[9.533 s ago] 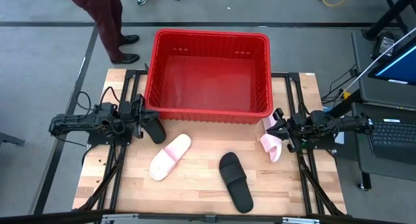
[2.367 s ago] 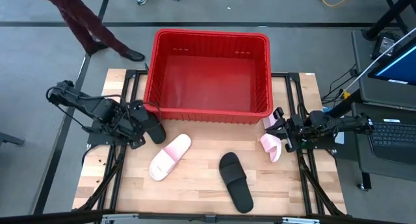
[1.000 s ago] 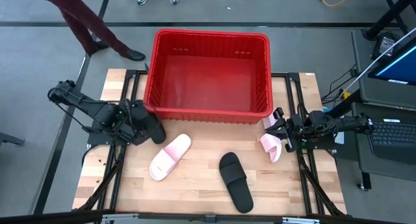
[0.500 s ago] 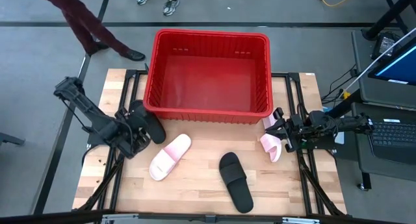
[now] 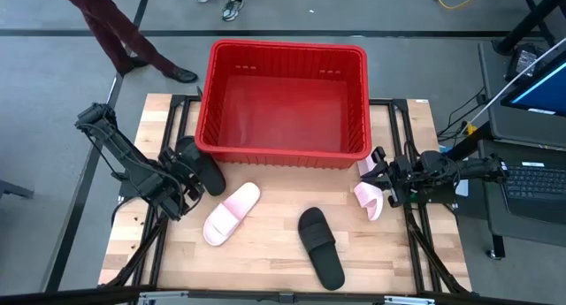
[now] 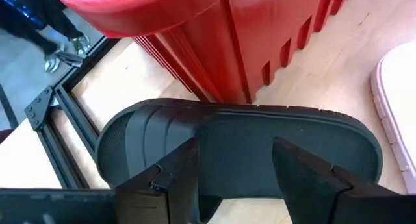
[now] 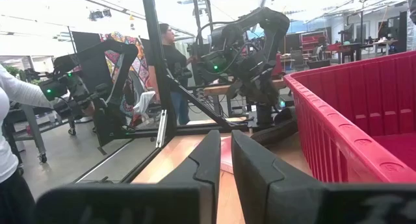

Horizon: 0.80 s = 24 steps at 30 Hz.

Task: Pick and place slides into bin
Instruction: Put the top black slipper into the red bin

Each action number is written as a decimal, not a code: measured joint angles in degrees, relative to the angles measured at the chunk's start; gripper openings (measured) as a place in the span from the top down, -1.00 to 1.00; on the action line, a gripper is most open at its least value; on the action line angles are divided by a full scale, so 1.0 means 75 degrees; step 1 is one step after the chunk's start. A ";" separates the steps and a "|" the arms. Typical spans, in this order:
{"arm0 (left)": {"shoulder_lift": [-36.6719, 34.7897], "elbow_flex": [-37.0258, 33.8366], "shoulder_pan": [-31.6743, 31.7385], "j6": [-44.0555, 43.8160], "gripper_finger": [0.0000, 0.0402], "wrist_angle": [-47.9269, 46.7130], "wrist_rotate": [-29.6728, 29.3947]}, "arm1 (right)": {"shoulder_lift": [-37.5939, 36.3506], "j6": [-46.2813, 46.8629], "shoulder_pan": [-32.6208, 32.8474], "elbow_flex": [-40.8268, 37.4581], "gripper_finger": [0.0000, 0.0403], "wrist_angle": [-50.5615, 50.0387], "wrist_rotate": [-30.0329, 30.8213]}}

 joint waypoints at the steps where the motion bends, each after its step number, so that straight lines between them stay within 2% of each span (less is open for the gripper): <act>1: 0.0019 0.0000 0.0000 0.0003 0.07 0.0061 0.0015 | -0.0001 0.0000 -0.0002 0.0000 0.79 0.0002 0.0000; 11: 0.0484 0.0000 0.0085 0.0946 0.05 0.0805 0.0645 | -0.0001 -0.0030 0.0001 0.0002 0.79 0.0000 0.0003; 24: 0.1565 0.0000 0.1013 0.1078 0.10 0.0695 0.0616 | -0.0002 -0.0047 0.0001 -0.0001 0.79 -0.0145 0.0006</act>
